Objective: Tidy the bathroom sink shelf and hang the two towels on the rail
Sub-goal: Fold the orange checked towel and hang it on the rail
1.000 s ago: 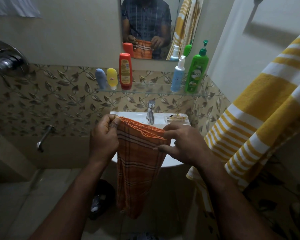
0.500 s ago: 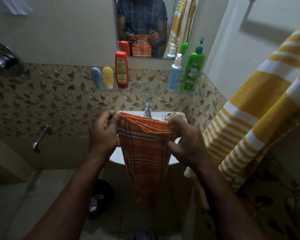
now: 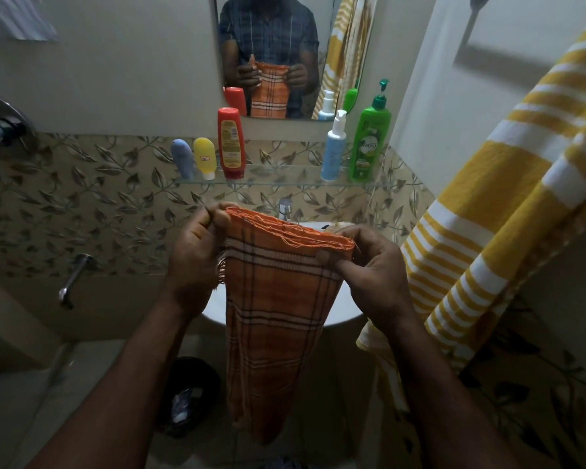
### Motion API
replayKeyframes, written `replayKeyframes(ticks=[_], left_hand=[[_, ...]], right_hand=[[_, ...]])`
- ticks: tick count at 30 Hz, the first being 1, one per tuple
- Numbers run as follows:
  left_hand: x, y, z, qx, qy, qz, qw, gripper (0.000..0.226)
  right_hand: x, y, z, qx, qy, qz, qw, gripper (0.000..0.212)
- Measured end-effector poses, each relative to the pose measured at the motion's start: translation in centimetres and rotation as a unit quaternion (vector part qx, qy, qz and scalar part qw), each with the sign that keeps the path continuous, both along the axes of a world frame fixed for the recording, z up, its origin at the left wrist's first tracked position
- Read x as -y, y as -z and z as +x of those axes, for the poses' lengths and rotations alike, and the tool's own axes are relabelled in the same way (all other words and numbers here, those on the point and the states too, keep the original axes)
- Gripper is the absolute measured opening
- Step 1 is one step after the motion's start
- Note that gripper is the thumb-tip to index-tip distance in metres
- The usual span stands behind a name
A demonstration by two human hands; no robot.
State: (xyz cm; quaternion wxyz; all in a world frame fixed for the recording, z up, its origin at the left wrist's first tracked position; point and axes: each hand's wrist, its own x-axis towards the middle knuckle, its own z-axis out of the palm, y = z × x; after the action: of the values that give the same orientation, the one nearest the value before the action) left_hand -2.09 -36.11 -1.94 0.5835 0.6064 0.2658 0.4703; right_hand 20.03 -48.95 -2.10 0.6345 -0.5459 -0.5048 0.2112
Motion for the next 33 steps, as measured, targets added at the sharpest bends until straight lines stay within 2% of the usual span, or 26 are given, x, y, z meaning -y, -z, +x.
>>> replayKeyframes(ticks=[1, 2, 4, 5, 8, 11, 13, 15, 20, 24, 29, 33], left_hand=[[-0.2, 0.7, -0.1, -0.028, 0.038, -0.015, 0.999, 0.068], [-0.3, 1.6, -0.2, -0.051, 0.067, -0.027, 0.996, 0.067], [-0.1, 3.1, -0.1, -0.053, 0.062, -0.034, 0.996, 0.041], [0.1, 3.5, 0.1, -0.040, 0.049, -0.039, 0.997, 0.038], [1.2, 3.3, 0.8, -0.001, 0.060, -0.047, 0.997, 0.053], [1.7, 2.5, 1.7, 0.012, 0.069, -0.079, 0.994, 0.039], [2.0, 1.8, 2.5, 0.012, 0.074, -0.094, 0.993, 0.020], [2.1, 1.1, 3.0, 0.008, 0.071, -0.102, 0.992, 0.014], [2.1, 0.3, 3.5, -0.009, 0.073, -0.113, 0.991, 0.021], [1.7, -0.2, 3.2, 0.007, 0.063, -0.078, 0.995, 0.019], [2.0, -1.0, 3.2, 0.011, 0.013, -0.010, 1.000, 0.015], [2.3, -0.7, 3.4, 0.018, -0.060, 0.005, 0.998, 0.012]], right_hand=[[0.0, -0.2, 0.0, -0.009, 0.000, 0.001, 1.000, 0.023], [-0.1, -0.3, 0.1, -0.012, 0.001, 0.003, 1.000, 0.022], [-0.2, -0.7, 0.1, -0.011, 0.006, 0.010, 1.000, 0.020], [-0.2, -0.8, 0.1, -0.010, 0.013, 0.013, 1.000, 0.020], [0.0, -1.2, 0.2, -0.035, 0.024, 0.033, 0.999, 0.021], [0.1, -0.7, 1.1, -0.121, -0.065, 0.051, 0.989, 0.040], [0.1, 0.7, 1.7, -0.135, -0.120, -0.013, 0.984, 0.049], [0.1, 2.2, 1.7, -0.134, -0.110, -0.065, 0.983, 0.043], [-0.4, 2.8, 1.1, -0.155, -0.049, -0.035, 0.986, 0.023], [-0.4, 2.9, 1.1, -0.106, -0.029, -0.029, 0.994, 0.019], [-0.4, 3.0, 0.7, 0.072, 0.039, -0.027, 0.996, 0.029], [-0.2, 2.8, 0.7, 0.139, 0.074, 0.008, 0.988, 0.035]])
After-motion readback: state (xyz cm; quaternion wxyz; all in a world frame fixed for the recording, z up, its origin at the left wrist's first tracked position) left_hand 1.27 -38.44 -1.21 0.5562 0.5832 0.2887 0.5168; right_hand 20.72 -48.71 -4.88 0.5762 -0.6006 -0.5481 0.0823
